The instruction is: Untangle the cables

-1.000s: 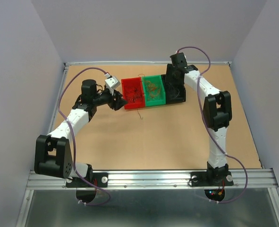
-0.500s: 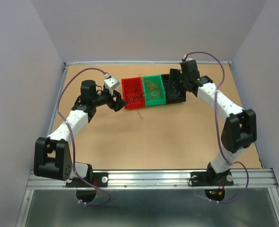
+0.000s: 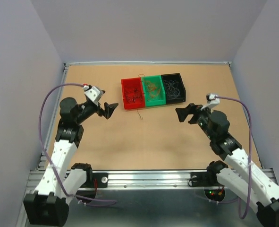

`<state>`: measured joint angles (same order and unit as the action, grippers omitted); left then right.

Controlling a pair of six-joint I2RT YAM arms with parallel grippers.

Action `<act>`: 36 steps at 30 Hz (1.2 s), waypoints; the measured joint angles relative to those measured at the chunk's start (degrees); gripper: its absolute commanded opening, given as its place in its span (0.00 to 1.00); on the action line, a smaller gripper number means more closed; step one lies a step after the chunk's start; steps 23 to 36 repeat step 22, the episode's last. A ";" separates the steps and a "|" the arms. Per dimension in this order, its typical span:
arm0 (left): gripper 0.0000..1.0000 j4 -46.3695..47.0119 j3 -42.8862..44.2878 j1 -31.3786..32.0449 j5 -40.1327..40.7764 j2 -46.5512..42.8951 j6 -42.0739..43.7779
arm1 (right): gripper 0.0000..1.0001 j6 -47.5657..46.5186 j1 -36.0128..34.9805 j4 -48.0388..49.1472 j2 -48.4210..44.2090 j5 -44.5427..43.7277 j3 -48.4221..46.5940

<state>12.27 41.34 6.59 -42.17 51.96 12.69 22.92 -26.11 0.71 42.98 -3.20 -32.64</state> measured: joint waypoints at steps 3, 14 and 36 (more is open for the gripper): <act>0.99 1.18 -6.88 -0.33 4.68 -11.65 -2.62 | 1.00 1.22 0.00 4.48 -7.15 0.37 6.47; 0.99 6.03 -27.91 -0.33 22.51 -41.18 -8.31 | 1.00 3.93 0.00 12.46 -9.05 1.73 9.40; 0.99 7.87 -29.33 -0.33 22.25 -42.42 -8.28 | 1.00 4.15 0.00 13.77 -7.69 1.92 10.08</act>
